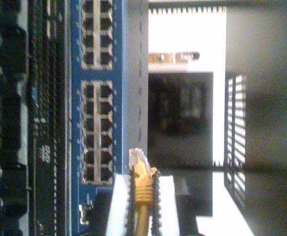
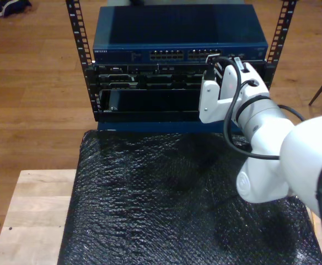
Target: Grab the cable and plug it in
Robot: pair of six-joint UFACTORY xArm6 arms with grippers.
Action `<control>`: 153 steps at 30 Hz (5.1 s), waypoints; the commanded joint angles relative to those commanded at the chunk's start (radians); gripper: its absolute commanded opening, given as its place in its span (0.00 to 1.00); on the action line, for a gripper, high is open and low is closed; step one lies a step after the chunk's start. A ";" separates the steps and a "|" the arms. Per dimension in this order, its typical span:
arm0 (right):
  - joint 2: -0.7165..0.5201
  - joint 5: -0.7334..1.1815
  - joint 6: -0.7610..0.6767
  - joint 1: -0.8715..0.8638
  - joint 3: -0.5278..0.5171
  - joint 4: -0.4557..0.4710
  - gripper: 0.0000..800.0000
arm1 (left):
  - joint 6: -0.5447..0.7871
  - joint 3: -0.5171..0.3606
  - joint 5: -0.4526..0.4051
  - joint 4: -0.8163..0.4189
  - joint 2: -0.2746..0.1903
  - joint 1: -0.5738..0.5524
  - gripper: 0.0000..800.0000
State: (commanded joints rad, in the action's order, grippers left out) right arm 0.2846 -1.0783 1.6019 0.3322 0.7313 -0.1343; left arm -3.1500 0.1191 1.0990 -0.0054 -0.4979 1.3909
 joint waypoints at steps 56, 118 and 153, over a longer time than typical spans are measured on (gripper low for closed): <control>0.440 -0.276 0.114 0.157 0.416 -0.516 0.00 | 0.000 0.000 0.000 0.000 0.000 0.000 1.00; 0.456 -0.233 0.181 0.114 0.457 -0.437 0.00 | 0.000 0.000 0.000 0.000 0.000 0.000 1.00; 0.460 -0.219 0.180 0.117 0.462 -0.428 0.00 | 0.000 0.000 0.002 0.000 0.000 0.000 1.00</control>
State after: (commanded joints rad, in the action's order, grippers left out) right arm 0.7449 -1.2977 1.7814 0.4488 1.1932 -0.5623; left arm -3.1500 0.1191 1.1005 -0.0054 -0.4979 1.3909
